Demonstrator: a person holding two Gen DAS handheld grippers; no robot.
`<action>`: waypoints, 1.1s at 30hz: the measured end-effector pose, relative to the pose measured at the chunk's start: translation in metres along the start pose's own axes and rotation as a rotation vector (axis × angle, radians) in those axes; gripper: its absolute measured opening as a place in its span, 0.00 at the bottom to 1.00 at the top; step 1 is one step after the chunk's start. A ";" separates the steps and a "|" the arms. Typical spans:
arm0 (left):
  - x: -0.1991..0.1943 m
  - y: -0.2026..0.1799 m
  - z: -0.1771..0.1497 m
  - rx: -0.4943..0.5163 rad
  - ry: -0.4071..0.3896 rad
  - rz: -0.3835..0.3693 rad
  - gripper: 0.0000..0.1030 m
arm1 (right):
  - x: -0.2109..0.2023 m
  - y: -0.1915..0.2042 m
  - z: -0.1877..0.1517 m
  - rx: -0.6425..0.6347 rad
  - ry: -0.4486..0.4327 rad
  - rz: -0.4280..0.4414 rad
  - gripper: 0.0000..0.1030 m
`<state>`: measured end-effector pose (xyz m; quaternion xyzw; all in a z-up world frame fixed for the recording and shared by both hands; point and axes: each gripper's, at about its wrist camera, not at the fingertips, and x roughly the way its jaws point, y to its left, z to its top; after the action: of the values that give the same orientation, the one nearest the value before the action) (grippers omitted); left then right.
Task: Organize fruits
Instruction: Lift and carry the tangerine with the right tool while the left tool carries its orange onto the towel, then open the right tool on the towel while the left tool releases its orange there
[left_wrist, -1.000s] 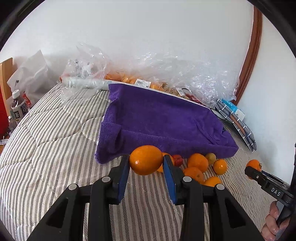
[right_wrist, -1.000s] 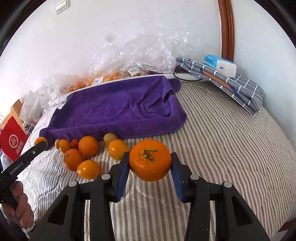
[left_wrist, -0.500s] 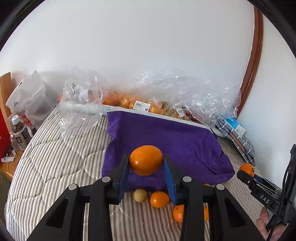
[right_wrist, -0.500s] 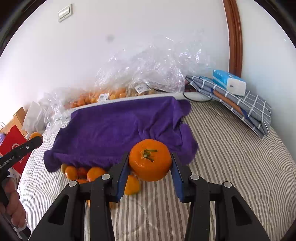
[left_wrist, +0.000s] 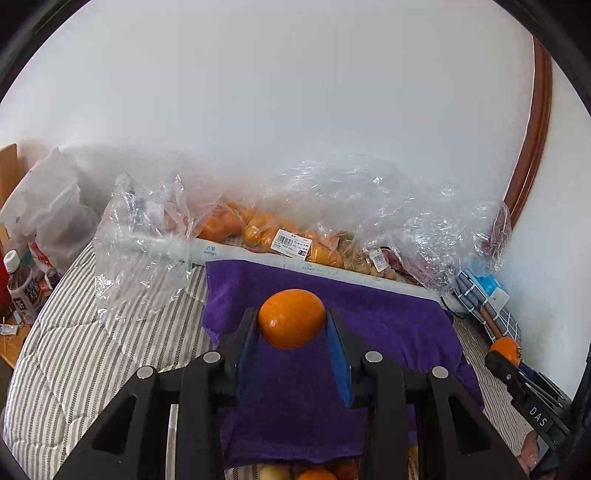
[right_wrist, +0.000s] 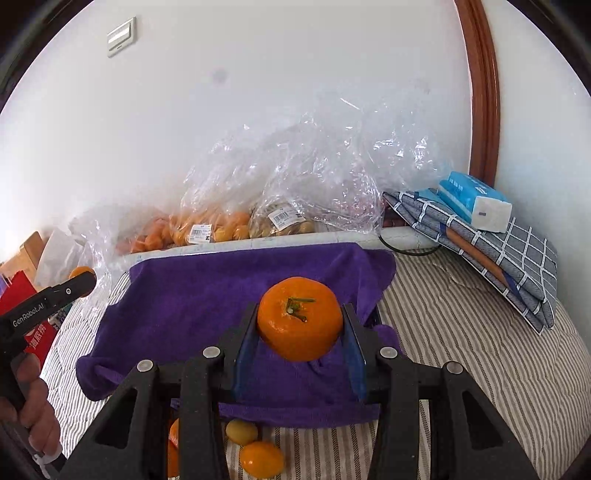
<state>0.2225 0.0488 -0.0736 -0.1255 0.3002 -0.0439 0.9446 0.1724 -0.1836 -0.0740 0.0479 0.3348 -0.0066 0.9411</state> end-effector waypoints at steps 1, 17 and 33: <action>0.004 -0.001 0.000 0.004 0.002 0.000 0.34 | 0.003 -0.001 0.002 0.006 0.000 0.002 0.42; 0.046 0.004 -0.023 -0.011 0.071 -0.009 0.34 | 0.063 -0.006 0.001 0.008 0.054 0.026 0.42; 0.067 0.000 -0.039 0.015 0.149 0.031 0.34 | 0.089 -0.013 -0.011 0.006 0.119 0.009 0.42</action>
<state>0.2543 0.0302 -0.1414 -0.1102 0.3712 -0.0406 0.9211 0.2337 -0.1936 -0.1398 0.0526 0.3899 -0.0003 0.9193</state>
